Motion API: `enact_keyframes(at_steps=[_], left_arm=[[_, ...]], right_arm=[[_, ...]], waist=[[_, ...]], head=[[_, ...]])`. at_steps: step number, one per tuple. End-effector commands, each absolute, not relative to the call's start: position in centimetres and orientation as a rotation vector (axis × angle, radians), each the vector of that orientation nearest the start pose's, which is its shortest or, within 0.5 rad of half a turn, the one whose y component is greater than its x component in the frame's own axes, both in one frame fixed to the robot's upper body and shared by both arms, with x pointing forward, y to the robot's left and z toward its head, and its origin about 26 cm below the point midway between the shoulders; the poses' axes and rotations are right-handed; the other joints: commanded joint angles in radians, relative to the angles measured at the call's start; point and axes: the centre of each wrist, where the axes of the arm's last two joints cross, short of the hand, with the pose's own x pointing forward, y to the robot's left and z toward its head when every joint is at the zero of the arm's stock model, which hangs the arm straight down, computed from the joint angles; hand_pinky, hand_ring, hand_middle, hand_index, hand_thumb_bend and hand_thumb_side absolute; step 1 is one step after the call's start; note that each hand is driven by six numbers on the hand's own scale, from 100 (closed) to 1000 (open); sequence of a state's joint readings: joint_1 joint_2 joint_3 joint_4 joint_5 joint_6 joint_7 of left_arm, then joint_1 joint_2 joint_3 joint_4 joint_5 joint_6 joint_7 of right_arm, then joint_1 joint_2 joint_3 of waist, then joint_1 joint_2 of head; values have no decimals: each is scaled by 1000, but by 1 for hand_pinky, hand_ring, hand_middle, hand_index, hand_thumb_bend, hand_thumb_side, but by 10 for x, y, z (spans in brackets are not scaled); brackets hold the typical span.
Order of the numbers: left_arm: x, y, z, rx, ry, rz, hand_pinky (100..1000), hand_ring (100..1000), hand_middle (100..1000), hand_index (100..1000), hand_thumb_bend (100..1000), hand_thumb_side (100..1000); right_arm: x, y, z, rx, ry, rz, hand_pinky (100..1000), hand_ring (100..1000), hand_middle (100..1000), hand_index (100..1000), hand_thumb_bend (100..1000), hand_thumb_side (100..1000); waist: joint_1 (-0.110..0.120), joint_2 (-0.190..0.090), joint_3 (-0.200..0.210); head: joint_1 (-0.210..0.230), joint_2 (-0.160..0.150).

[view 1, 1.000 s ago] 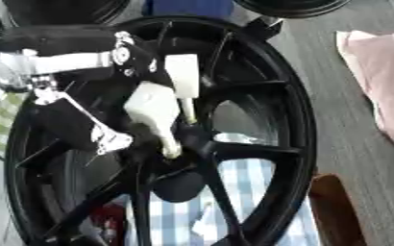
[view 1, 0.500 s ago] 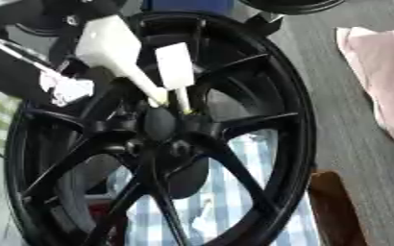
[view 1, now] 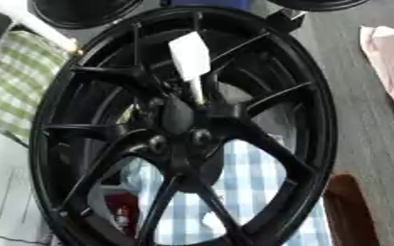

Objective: Pull the pin out of the wheel hub.

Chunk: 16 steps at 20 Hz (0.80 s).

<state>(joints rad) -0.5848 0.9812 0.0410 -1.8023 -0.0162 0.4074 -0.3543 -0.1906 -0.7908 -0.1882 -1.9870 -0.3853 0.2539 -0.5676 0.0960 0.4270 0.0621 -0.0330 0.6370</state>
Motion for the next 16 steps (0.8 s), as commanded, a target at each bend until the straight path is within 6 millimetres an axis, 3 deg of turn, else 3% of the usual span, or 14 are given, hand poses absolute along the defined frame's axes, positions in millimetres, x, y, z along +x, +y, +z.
enact_keyframes(at_steps=[1,3,7,8,9,10,11,13,16], left_arm=[[310,392,354,865,-1639,-701,680,300,295,365,100,141],[311,416,341,904,-1585,-599,682,315,309,379,100,135],[304,460,317,930,-1543,-445,731,440,440,506,100,100],[300,467,313,933,-1551,-416,761,496,491,558,158,135],[296,472,309,934,-1563,-398,789,571,551,621,244,220],[293,472,304,930,-1573,-395,833,710,668,731,434,445],[292,471,299,930,-1583,-401,871,780,764,812,627,616],[290,471,291,951,-1595,-407,893,812,803,855,700,689],[292,478,282,971,-1619,-379,885,804,796,854,712,858]], right_arm=[[272,-368,265,-715,-2047,-153,842,610,739,737,100,836],[272,-368,266,-708,-2051,-147,845,611,740,737,100,836],[273,-367,269,-698,-2067,-149,852,615,743,738,100,840],[273,-366,269,-695,-2070,-151,851,614,741,737,100,837],[274,-365,270,-691,-2073,-154,849,613,740,736,100,838],[274,-365,271,-688,-2073,-156,848,611,738,735,100,839],[274,-364,271,-686,-2072,-159,848,610,738,735,100,839],[274,-364,271,-684,-2072,-165,848,609,736,734,100,837],[274,-364,272,-683,-2075,-176,847,608,736,733,100,838]], waist=[[-23,-41,4],[-30,-41,1],[-41,-40,-13],[-44,-39,-18],[-46,-37,-23],[-48,-37,-27],[-50,-36,-29],[-53,-36,-32],[-54,-36,-33]], head=[[13,2],[20,1],[34,-12],[39,-17],[44,-21],[49,-24],[52,-26],[55,-28],[57,-27]])
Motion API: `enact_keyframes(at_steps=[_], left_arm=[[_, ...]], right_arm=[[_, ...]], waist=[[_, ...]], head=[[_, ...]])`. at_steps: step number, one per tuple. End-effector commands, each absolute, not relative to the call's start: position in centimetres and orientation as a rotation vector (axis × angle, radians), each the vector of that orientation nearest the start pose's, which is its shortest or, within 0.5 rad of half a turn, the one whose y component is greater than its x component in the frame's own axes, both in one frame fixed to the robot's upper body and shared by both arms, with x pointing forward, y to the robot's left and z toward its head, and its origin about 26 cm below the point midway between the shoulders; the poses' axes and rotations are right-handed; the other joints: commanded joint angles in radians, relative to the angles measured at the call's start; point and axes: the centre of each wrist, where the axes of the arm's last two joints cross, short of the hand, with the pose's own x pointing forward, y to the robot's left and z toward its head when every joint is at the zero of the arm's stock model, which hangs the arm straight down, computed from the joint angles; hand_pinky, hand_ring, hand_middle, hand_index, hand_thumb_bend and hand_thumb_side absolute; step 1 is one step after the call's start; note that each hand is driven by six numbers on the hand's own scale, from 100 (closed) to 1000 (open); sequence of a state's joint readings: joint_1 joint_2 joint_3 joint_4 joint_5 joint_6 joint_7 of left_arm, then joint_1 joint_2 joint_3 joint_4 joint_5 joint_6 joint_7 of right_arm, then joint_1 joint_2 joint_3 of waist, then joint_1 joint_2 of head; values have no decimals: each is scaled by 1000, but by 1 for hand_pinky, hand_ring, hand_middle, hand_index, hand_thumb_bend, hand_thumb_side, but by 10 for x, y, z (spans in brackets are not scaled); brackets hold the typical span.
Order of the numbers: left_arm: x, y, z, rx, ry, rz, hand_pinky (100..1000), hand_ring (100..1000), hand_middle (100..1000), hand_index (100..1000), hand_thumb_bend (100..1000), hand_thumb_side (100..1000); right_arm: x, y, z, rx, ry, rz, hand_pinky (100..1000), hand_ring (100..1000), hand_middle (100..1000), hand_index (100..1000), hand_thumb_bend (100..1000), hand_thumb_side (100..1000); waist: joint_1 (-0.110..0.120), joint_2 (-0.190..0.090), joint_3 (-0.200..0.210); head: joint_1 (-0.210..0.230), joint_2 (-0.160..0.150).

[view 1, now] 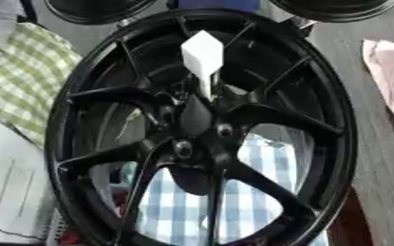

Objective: Pull the pin out of the wheel hub.

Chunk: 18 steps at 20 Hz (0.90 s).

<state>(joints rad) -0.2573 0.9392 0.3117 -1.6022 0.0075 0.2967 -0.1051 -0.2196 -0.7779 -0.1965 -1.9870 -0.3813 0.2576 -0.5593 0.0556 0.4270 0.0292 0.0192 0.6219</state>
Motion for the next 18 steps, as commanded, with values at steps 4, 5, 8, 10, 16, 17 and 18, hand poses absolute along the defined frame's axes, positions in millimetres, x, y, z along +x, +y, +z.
enact_keyframes(at_steps=[4,5,8,10,16,17,18], left_arm=[[296,476,275,947,-1691,-344,870,775,755,810,511,811],[296,475,275,939,-1710,-333,867,770,749,806,503,793],[298,471,274,931,-1737,-302,863,764,742,800,509,766],[298,468,273,933,-1750,-283,856,749,722,785,493,742],[300,445,276,848,-1912,-176,838,684,650,725,401,712],[301,439,276,817,-1953,-150,839,683,652,731,403,713],[301,432,276,782,-1995,-119,840,685,657,738,404,715]], right_arm=[[275,-363,271,-677,-2076,-186,846,606,734,732,100,838],[275,-363,271,-675,-2076,-187,846,606,734,732,100,838],[275,-363,272,-673,-2078,-187,846,606,733,731,100,840],[275,-363,272,-674,-2080,-189,845,605,733,731,100,840],[276,-361,273,-662,-2093,-190,846,607,735,732,100,833],[276,-361,274,-657,-2097,-190,846,608,737,733,100,832],[277,-360,274,-650,-2102,-189,847,610,738,734,100,830]], waist=[[-14,-35,-2],[-14,-35,-2],[-14,-36,-4],[-14,-36,-4],[-16,-38,-1],[-16,-39,-2],[-17,-39,-3]], head=[[8,-15],[10,-14],[13,-15],[12,-18],[2,-23],[4,-24],[7,-26]])
